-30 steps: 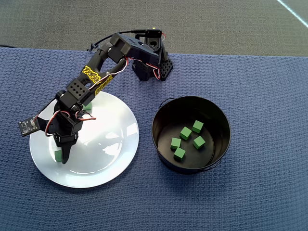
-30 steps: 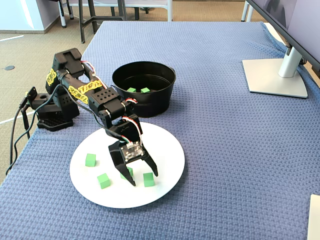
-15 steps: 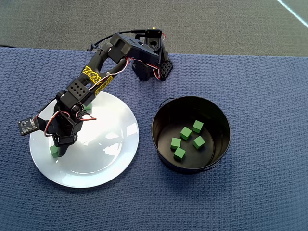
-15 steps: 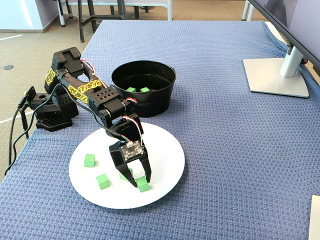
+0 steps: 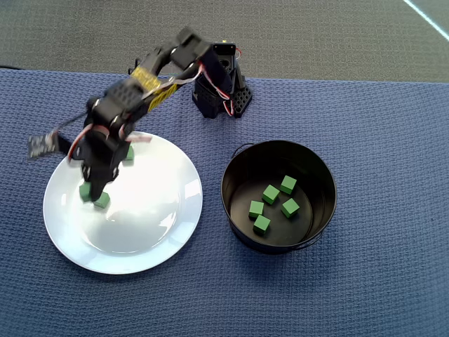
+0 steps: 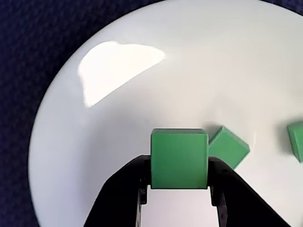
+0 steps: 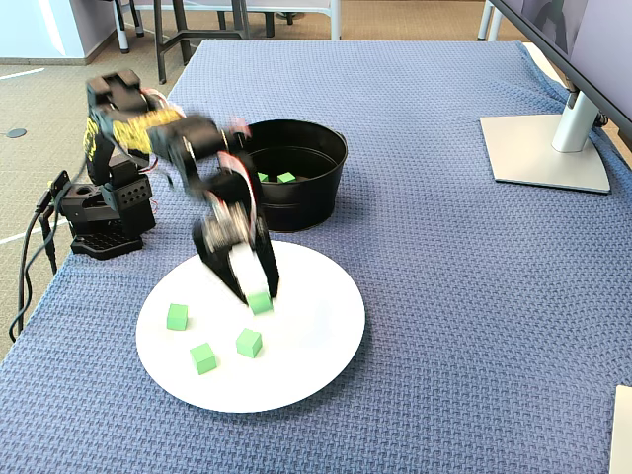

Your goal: Pick up the green cubes from the white plate and place them in the black recipient

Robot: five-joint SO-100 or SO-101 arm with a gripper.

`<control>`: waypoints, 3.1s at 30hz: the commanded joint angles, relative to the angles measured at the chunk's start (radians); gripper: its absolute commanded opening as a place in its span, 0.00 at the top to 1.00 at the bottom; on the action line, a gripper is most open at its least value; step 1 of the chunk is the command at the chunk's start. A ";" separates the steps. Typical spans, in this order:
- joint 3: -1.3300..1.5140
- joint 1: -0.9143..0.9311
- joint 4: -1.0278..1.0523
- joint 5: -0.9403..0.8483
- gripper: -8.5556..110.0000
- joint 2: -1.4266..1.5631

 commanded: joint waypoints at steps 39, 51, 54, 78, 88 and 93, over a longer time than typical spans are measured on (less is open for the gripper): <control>0.342 -0.871 0.209 0.546 0.75 0.670; 0.623 -0.291 -0.236 -0.166 0.71 0.655; 0.726 -0.206 -0.437 -0.394 0.69 0.594; 0.723 0.061 -0.827 -0.857 0.71 0.175; 0.660 0.098 -0.813 -0.881 0.71 0.092; 0.650 0.101 -0.815 -0.882 0.72 0.074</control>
